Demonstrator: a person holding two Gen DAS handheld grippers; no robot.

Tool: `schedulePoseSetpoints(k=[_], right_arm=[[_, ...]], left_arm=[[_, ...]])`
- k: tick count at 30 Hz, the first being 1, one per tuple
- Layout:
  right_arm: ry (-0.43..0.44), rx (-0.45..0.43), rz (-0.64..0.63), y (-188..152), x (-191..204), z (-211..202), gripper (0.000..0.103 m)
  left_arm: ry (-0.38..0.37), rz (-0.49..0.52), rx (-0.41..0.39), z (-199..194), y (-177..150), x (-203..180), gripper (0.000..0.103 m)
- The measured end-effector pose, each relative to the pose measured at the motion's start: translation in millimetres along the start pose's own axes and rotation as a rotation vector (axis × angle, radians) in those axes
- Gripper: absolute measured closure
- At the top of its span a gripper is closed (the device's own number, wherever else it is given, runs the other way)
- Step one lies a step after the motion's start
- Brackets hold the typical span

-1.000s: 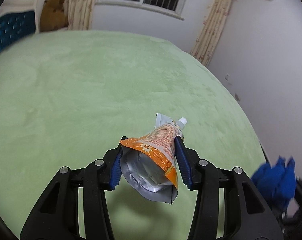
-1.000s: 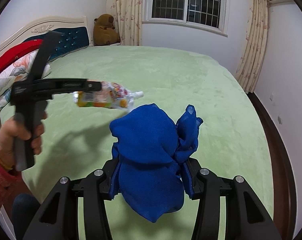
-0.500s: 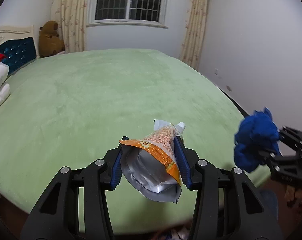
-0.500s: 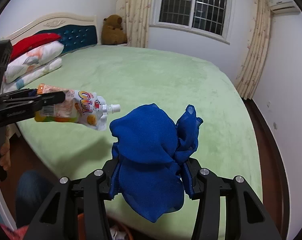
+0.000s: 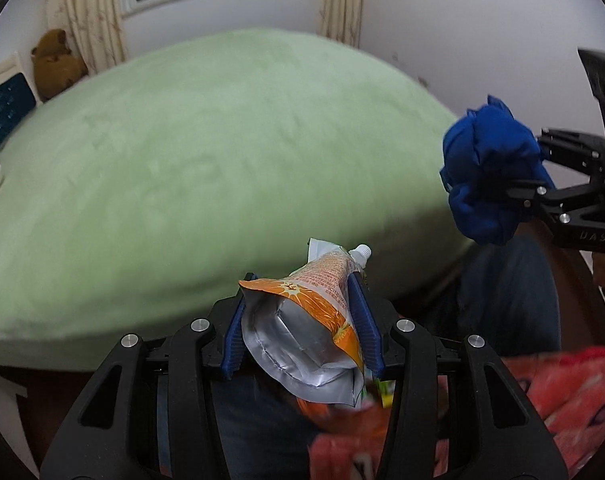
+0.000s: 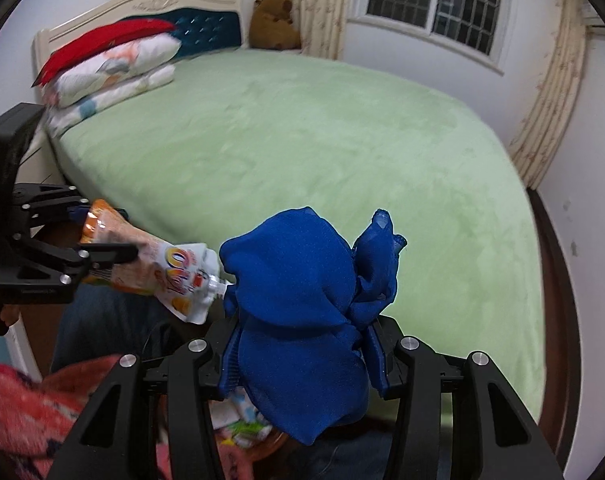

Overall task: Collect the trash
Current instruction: 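Lower both tools over the orange bucket and open them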

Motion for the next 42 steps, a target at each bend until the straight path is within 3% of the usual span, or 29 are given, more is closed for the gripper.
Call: schedulePoseSetpoints(k=[12,25,30,32,34,35,36,42], right_arm=[[0.163,0.258,0.012,-74,45,73,0.054],[0.242,0.479,0.093,-113,53,155,0.054],[0.235,0.53,0.09,-128,56,170,0.052],[0.235,0.53,0.096,-124,58,172,0.045],[0.223,0.516,0.109,-121,53,169,0.033],[0.212,0.506,0.117,-120,49,168,0.027],[0.206,0.499,0.125,-118,47,166,0.026],[0.189,0.458,0.183,-113,35,151,0.026]], left_arm=[[-0.056,-0.051,0.262,85,-65,-18,0.058],[-0.094,-0.192,0.533,180,-102,-14,0.058],[-0.087,-0.214,0.587,198,-110,-15,0.057],[-0.072,-0.219,0.595,200,-110,-11,0.057],[-0.048,-0.223,0.598,198,-111,-11,0.048],[-0.037,-0.229,0.598,197,-110,-10,0.038],[-0.027,-0.232,0.592,196,-110,-10,0.034],[-0.003,-0.248,0.556,184,-100,-6,0.033]])
Point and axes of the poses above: each gripper's, at about its wrist camera, not at the fingertips, and z roughly the way its jaws point, x to its left, y to its top, the point moved 7 cm from there along z, roughly the way its jaws point, and after that the axes turned 2 degrees about -z, right-handed, at the moved point
